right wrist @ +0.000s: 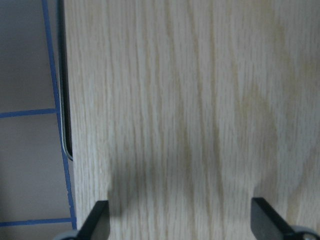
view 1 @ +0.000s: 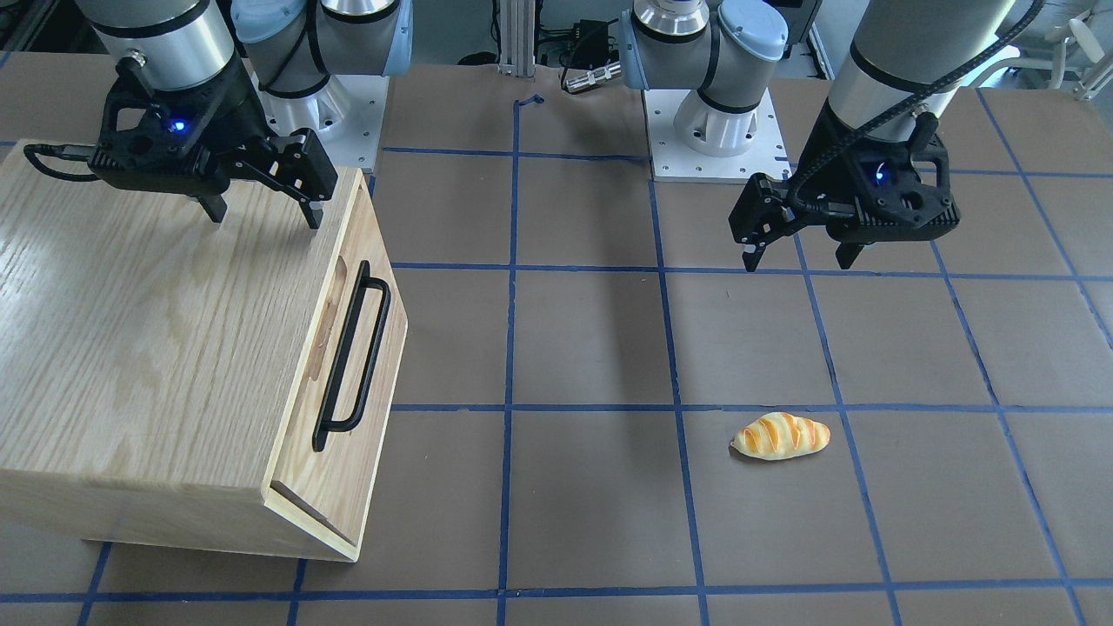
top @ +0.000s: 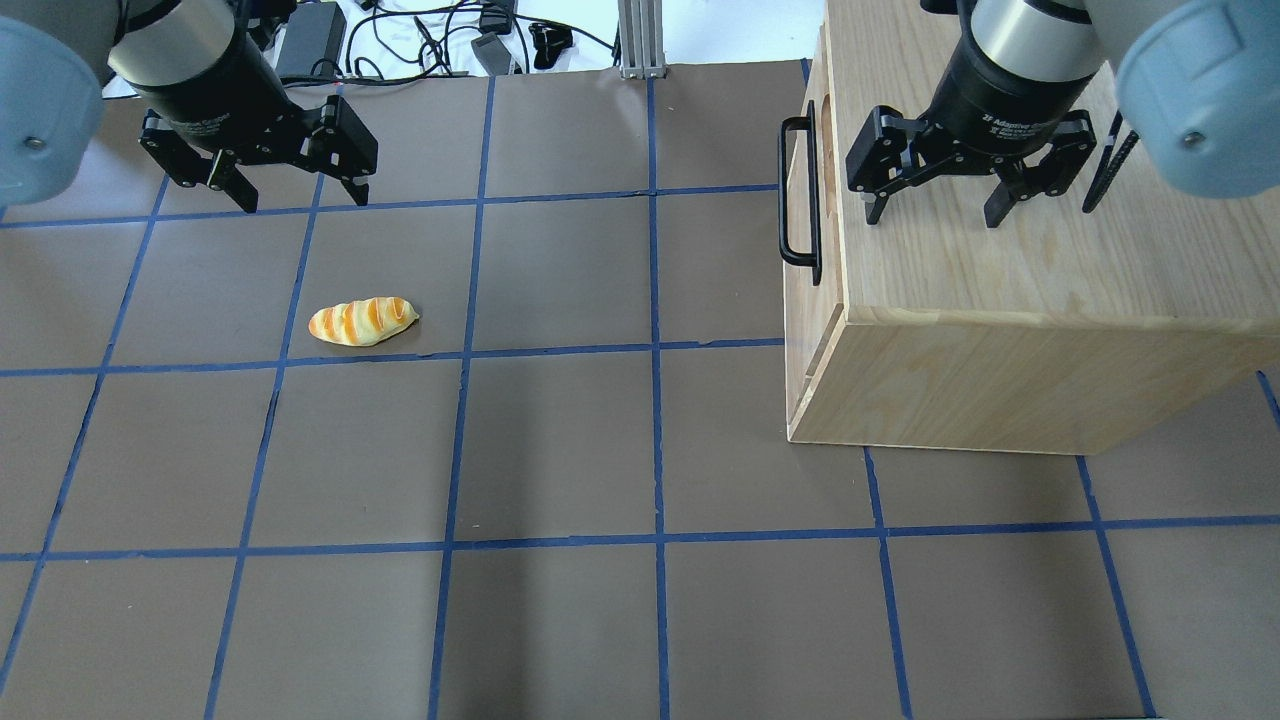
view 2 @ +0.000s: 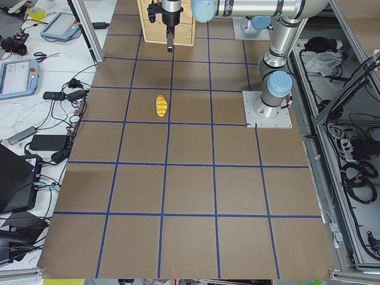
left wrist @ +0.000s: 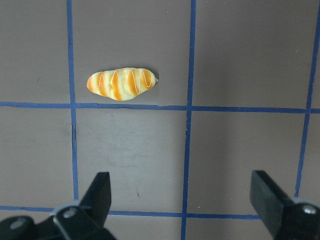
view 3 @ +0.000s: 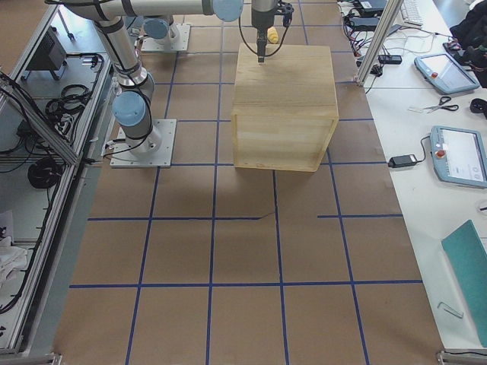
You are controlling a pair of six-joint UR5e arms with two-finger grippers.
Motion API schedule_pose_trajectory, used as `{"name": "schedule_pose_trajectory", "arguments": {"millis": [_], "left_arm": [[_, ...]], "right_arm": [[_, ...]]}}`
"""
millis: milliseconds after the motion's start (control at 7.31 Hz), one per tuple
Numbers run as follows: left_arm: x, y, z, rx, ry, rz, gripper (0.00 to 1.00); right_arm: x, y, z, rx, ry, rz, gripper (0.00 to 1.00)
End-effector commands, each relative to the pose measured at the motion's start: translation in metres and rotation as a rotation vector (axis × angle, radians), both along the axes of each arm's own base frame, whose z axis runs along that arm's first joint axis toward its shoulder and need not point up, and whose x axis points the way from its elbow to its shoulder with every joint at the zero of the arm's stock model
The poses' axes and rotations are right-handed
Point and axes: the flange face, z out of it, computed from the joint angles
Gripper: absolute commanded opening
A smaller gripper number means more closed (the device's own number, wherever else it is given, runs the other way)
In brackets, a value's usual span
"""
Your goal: Open upper drawer
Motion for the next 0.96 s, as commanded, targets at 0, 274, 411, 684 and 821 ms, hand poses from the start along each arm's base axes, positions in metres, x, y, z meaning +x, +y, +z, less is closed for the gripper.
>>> {"name": "schedule_pose_trajectory", "arguments": {"millis": [0, 274, 411, 684, 821], "left_arm": [[0.0006, 0.0021, -0.0028, 0.005, 0.000, 0.002, 1.00], [0.0015, 0.0019, -0.0026, 0.004, -0.002, -0.012, 1.00], [0.0016, 0.0017, -0.0019, 0.003, -0.002, -0.010, 1.00], [-0.0008, 0.0022, 0.0020, -0.005, -0.003, -0.012, 1.00], [0.0010, 0.0014, 0.0058, -0.012, -0.013, -0.005, 1.00]], "right_arm": [[0.0000, 0.0000, 0.0000, 0.000, 0.000, 0.000, 1.00], [0.0000, 0.0000, 0.0000, 0.000, 0.000, 0.000, 1.00], [0.0001, 0.0000, 0.0000, 0.000, -0.001, 0.000, 1.00], [0.0001, 0.0000, 0.0000, 0.000, -0.001, 0.000, 1.00], [0.0000, 0.0000, 0.0000, 0.000, 0.000, 0.000, 1.00]]}}
